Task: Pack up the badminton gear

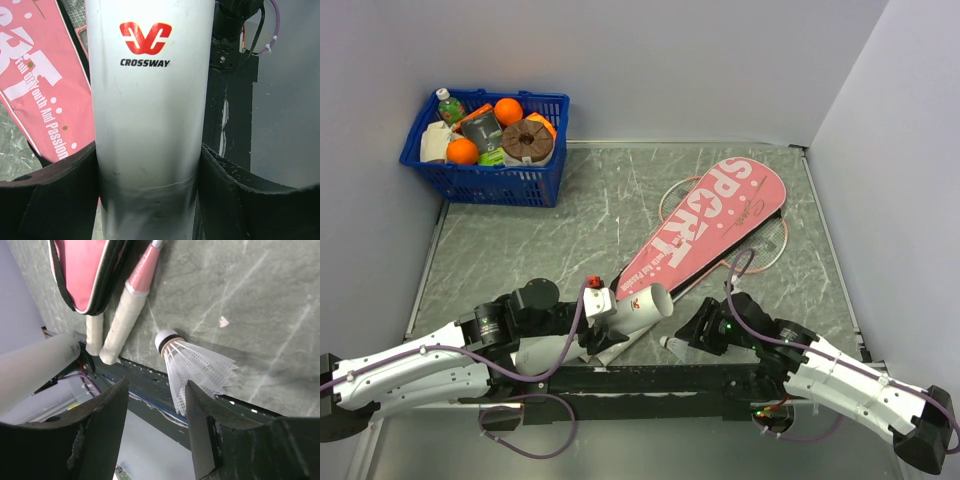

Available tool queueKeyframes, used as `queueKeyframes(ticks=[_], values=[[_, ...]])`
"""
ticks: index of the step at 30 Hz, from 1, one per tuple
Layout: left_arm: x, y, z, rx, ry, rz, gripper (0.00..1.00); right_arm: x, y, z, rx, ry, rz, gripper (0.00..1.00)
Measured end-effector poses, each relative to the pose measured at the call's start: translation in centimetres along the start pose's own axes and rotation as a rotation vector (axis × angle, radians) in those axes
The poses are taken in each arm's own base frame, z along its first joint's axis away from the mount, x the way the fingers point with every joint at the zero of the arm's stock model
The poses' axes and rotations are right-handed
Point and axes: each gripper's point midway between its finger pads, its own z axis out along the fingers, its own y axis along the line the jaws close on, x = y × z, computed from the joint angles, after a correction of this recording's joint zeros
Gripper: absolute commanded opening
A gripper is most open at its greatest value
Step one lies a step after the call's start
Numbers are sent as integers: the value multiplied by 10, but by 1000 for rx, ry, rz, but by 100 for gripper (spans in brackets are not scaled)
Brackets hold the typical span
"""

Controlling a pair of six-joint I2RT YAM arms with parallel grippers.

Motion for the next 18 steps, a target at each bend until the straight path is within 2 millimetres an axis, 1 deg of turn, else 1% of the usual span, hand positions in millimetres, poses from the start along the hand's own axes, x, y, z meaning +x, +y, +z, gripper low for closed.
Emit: queueKeyframes(ticks=[3,5,8,9,11,12,14,15,16,18], values=[[0,0,0,0,0,0,1,0,1,4,-6,-2,6,50],[0,0,0,0,0,0,1,0,-3,8,-1,-1,14,49],[0,0,0,0,2,0,1,2,-9,11,9,1,25,40],[0,0,0,0,2,0,1,1,-9,12,9,-2,26,36],[0,0,0,0,2,0,1,1,-11,14,10,-8,30,30],[0,0,0,0,2,0,1,0,-11,14,10,-12,34,22],[1,0,0,0,2,0,1,-1,-10,14,3,-16,34,13],[1,0,0,0,3,-1,1,-1,-8,14,-1,-19,34,2],[1,0,1,0,3,-1,1,-2,-7,14,-5,-23,35,0],[1,0,1,0,5,-1,1,-3,-6,14,-11,-29,31,0]])
